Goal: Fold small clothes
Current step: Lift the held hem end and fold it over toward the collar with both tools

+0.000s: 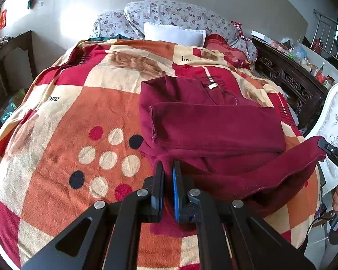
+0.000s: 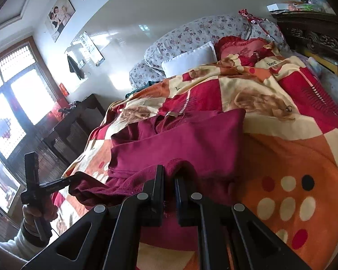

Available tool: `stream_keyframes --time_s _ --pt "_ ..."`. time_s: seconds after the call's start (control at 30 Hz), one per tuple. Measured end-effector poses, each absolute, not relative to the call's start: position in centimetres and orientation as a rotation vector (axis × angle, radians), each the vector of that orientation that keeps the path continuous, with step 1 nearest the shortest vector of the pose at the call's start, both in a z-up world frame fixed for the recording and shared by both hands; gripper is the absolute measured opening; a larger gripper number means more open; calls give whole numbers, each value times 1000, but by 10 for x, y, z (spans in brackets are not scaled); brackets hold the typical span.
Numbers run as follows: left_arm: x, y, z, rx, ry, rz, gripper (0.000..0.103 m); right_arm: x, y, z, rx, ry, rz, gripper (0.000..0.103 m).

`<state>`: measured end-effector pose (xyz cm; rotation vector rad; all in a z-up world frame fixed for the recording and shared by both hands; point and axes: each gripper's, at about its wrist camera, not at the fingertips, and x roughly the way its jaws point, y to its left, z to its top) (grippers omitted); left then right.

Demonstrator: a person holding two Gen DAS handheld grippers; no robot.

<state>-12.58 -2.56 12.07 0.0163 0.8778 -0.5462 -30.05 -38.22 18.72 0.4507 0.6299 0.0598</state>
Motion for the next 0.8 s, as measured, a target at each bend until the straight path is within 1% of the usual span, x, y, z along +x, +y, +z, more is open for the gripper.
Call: stream_keyframes --time_s 0.47,0.8 --pt "-97 -29 131 -38 866 -539 7 -273 -396 190 448 597 8 9" --pt "-75 -50 150 -18 815 -535 7 -248 -407 199 393 578 -48 9"
